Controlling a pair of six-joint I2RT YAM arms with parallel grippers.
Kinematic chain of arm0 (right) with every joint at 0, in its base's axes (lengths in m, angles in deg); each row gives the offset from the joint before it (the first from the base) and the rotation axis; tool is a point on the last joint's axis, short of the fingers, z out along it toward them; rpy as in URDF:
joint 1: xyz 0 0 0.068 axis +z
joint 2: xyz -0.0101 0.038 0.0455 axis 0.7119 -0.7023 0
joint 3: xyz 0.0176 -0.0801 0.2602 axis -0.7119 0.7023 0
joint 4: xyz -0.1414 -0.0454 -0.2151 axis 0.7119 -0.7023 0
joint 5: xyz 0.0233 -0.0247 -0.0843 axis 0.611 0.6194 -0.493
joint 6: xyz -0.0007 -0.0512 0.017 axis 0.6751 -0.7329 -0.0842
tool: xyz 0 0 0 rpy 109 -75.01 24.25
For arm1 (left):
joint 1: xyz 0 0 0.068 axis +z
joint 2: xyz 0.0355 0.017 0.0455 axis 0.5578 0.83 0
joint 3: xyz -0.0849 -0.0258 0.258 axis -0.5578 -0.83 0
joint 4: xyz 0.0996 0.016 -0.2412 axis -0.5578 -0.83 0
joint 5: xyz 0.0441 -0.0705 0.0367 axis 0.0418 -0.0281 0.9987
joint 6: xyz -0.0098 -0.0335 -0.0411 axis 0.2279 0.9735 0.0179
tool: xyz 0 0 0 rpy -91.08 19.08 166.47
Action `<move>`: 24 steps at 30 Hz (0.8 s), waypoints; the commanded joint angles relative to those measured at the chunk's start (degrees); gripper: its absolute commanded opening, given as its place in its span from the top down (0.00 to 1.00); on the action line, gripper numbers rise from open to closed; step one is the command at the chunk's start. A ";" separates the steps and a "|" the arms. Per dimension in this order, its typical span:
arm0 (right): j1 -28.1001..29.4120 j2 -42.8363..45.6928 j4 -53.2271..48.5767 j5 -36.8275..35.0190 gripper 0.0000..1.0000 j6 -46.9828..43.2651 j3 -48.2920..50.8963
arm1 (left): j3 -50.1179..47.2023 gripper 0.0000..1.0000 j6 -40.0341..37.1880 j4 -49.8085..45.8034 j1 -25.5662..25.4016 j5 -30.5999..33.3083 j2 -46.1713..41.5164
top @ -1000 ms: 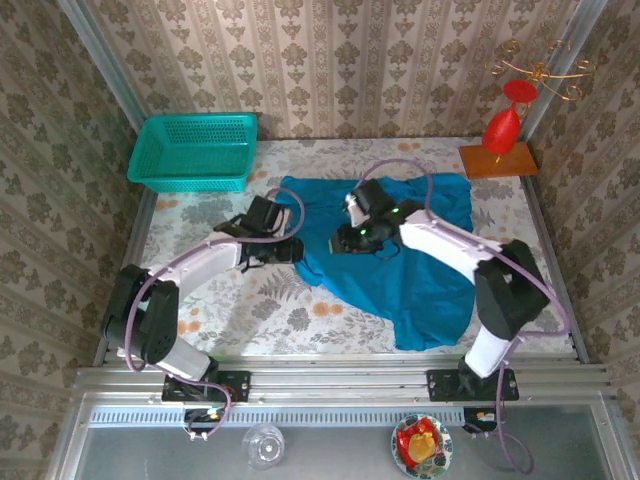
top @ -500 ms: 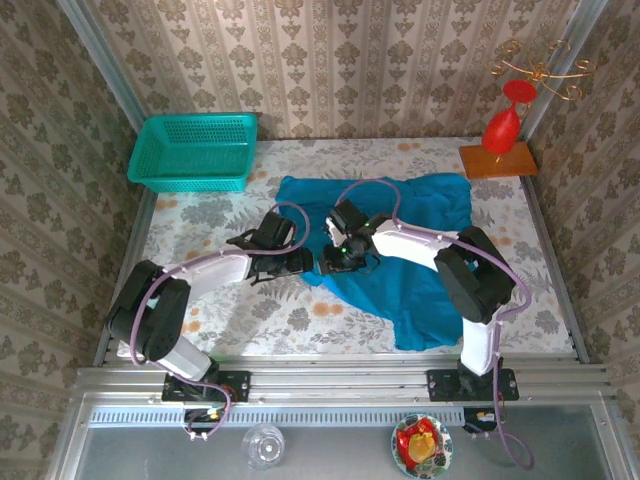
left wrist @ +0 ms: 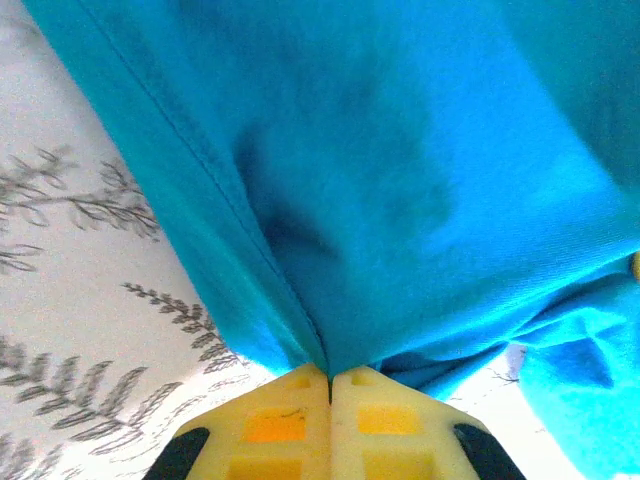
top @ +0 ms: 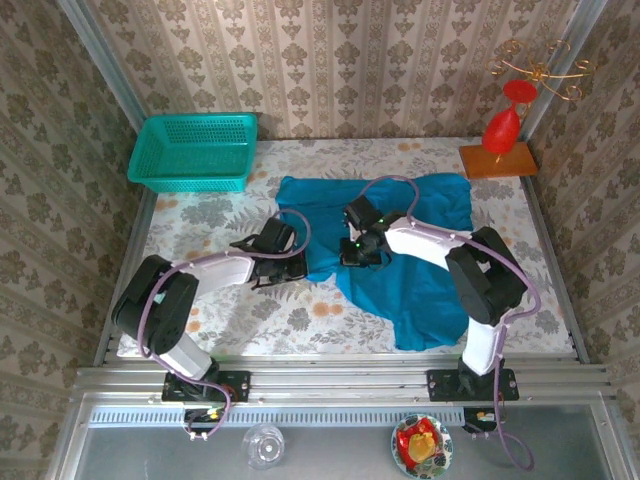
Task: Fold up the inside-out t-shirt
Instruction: Adjust the T-shirt at the center of the table.
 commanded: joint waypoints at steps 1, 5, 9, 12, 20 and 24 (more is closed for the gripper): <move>-0.80 2.84 -1.56 -1.37 1.00 1.74 1.53 | -0.57 1.00 -3.90 -5.17 4.89 1.93 -5.57; -0.72 3.56 -0.03 2.10 1.00 3.31 2.11 | 1.46 1.00 -8.99 -11.76 12.58 1.08 -11.80; -0.46 4.56 3.23 8.03 1.00 4.94 2.75 | 5.78 1.00 -14.61 -19.36 20.07 -0.02 -17.91; 0.44 5.24 7.50 13.03 1.00 6.17 3.50 | 8.77 1.00 -18.91 -23.42 23.31 1.56 -20.02; 0.78 2.18 1.85 7.35 1.00 6.29 2.57 | 9.19 1.00 -20.92 -24.04 23.41 -4.50 -11.57; 0.62 1.89 -1.70 0.28 1.00 6.55 2.56 | 7.28 0.84 -17.97 -19.25 15.42 -5.10 -11.43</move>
